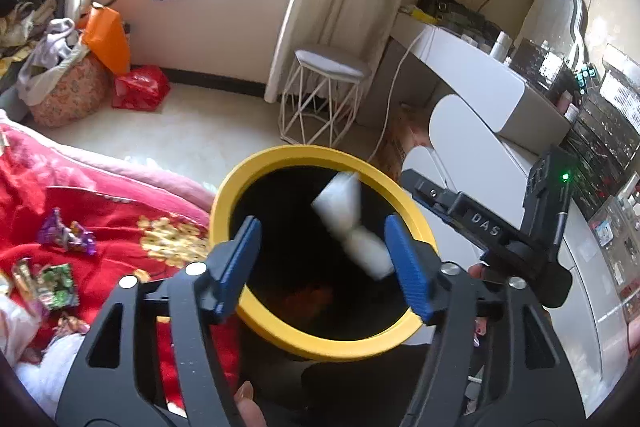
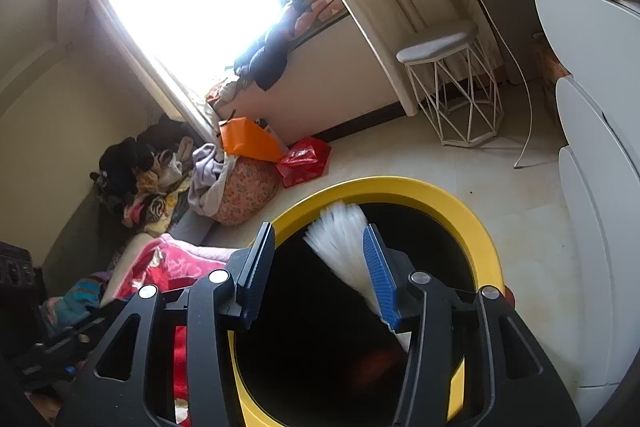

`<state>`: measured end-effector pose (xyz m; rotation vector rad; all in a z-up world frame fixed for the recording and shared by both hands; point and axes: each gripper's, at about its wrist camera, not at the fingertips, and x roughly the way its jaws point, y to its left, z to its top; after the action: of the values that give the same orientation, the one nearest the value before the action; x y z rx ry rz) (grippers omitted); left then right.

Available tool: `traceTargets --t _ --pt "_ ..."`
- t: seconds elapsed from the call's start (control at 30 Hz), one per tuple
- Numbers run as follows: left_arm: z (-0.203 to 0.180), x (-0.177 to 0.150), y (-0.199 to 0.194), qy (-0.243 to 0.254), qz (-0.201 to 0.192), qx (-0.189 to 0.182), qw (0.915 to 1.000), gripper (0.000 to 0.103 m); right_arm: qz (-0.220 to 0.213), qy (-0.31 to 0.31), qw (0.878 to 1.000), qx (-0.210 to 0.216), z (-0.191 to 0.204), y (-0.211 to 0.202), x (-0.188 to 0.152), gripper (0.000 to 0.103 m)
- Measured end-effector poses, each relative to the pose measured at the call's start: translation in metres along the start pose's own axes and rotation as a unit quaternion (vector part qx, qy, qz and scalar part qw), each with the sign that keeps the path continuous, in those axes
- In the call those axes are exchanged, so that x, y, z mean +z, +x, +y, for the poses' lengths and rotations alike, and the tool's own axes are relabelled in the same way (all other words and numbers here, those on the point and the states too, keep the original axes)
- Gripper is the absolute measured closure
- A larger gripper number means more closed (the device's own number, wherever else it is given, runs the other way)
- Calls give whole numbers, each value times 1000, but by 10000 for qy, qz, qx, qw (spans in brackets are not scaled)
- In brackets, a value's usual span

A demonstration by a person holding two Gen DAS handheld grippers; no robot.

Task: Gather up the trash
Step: 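Open both tools over the bin to drop the sleeve and bag, then move both open tools back over the trash on the bedspread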

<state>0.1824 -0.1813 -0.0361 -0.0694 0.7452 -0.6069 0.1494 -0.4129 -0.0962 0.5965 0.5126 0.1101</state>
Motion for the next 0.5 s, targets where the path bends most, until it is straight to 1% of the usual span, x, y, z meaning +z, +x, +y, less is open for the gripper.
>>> traceTargets --t 0.07,0.1,0.13,0.2,0.27,0.3,0.43,0.5 --pt "2 0 -10 -4 -120 91 9999 36 18 -85 10000 -2 6 1 -1 56" --pt "3 0 -14 -16 -164 149 9998 31 26 -133 9999 0 9 2 -2 55" --pt "5 0 -19 -33 -211 222 9995 22 35 -216 9998 9 15 2 -3 54" --pt "8 0 -27 -55 -307 322 9990 21 42 -317 9995 27 21 2 -5 50" --pt "11 0 -37 -79 -402 453 9981 18 45 -455 9990 27 30 1 -6 46" --pt "13 -1 -41 -94 -440 506 9977 18 45 -484 9988 25 32 1 -7 44" --pt "22 -4 -58 -158 -614 710 9955 17 86 -591 9982 66 45 2 -10 41" --pt "26 -6 -66 -226 -698 775 9943 17 98 -641 9978 104 50 3 -12 38"
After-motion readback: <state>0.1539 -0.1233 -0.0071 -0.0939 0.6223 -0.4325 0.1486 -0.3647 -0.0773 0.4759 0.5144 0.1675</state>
